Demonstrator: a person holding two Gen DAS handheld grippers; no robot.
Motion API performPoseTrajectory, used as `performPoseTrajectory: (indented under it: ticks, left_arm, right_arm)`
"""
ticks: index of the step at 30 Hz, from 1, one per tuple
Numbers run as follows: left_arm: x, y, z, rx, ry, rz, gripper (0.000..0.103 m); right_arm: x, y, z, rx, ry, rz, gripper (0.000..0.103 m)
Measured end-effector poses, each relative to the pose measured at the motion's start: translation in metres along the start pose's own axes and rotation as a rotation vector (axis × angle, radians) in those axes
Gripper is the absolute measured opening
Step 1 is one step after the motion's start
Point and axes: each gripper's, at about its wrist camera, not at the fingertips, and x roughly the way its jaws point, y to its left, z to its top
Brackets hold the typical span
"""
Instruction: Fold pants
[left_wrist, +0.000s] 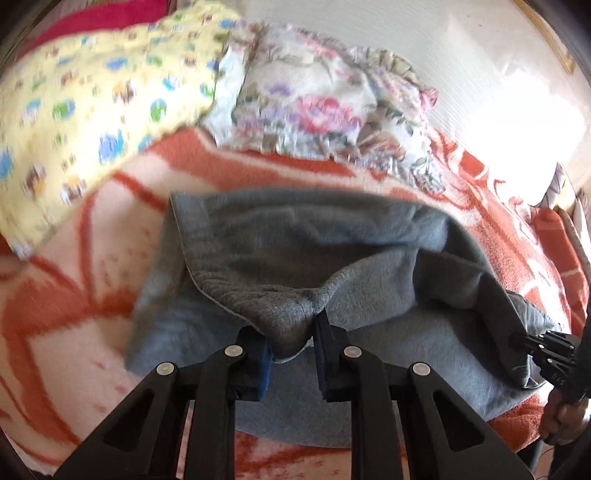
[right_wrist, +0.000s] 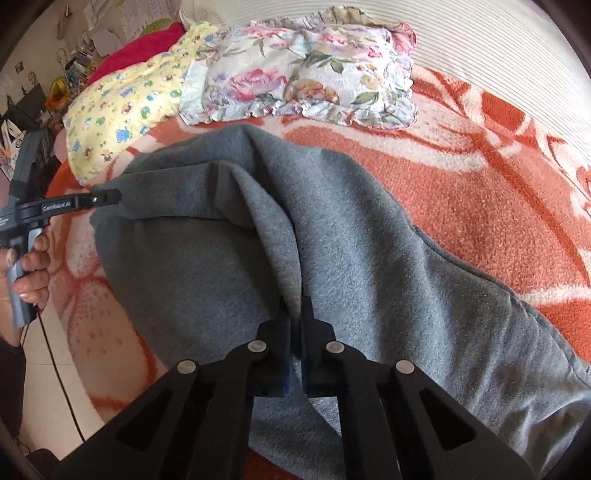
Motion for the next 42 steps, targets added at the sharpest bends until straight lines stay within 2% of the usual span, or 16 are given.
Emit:
performPoseTrajectory:
  ticks: [6,9,18,21,26,29,32,33,34,35,37,39,41,42]
  left_arm:
    - [-0.052,0.031,0.028,-0.022,-0.125,0.027,0.013]
    - [-0.06,0.047,0.03,-0.042,-0.145,0.032,0.013]
    - [-0.016,0.073,-0.012,-0.091,-0.034,0.054,0.013]
    - [-0.011,0.083,-0.023,-0.115,-0.021,0.037,0.013]
    - [-0.003,0.083,-0.033,-0.095,-0.012,0.037,0.014]
    - [0.0,0.082,-0.037,-0.089,0.003,0.044,0.021]
    - [-0.008,0.087,-0.039,-0.114,0.017,0.032,0.032]
    - [-0.012,0.089,-0.04,-0.116,0.017,0.048,0.043]
    - [-0.018,0.089,-0.041,-0.114,0.011,0.069,0.047]
    - [-0.024,0.088,-0.042,-0.109,0.004,0.078,0.047]
    - [-0.034,0.083,-0.043,-0.094,-0.007,0.097,0.047]
    - [-0.046,0.071,-0.042,-0.056,-0.025,0.128,0.047]
    - [-0.058,0.057,-0.04,-0.025,-0.055,0.119,0.048]
    - [-0.063,0.05,-0.038,-0.017,-0.065,0.111,0.051]
  right_arm:
    - [-0.024,0.009,-0.005,-0.031,-0.04,0.068,0.004]
    - [-0.028,0.018,-0.014,-0.079,-0.032,0.121,0.004]
    - [0.003,0.037,-0.039,-0.143,0.101,0.131,0.004]
    - [0.003,0.041,-0.043,-0.17,0.113,0.134,0.004]
    - [0.002,0.047,-0.05,-0.218,0.146,0.144,0.004]
    - [0.015,0.044,-0.058,-0.21,0.211,0.141,0.004]
    - [0.023,0.036,-0.06,-0.131,0.226,0.145,0.012]
    - [0.022,0.034,-0.059,-0.118,0.226,0.152,0.015]
    - [0.02,0.032,-0.059,-0.107,0.22,0.158,0.024]
    - [0.018,0.031,-0.059,-0.097,0.21,0.163,0.038]
    - [0.01,0.028,-0.061,-0.082,0.187,0.171,0.054]
    - [0.0,0.023,-0.062,-0.065,0.15,0.179,0.055]
    - [-0.011,0.014,-0.065,-0.014,0.12,0.193,0.055]
    - [-0.014,0.008,-0.064,0.014,0.105,0.197,0.055]
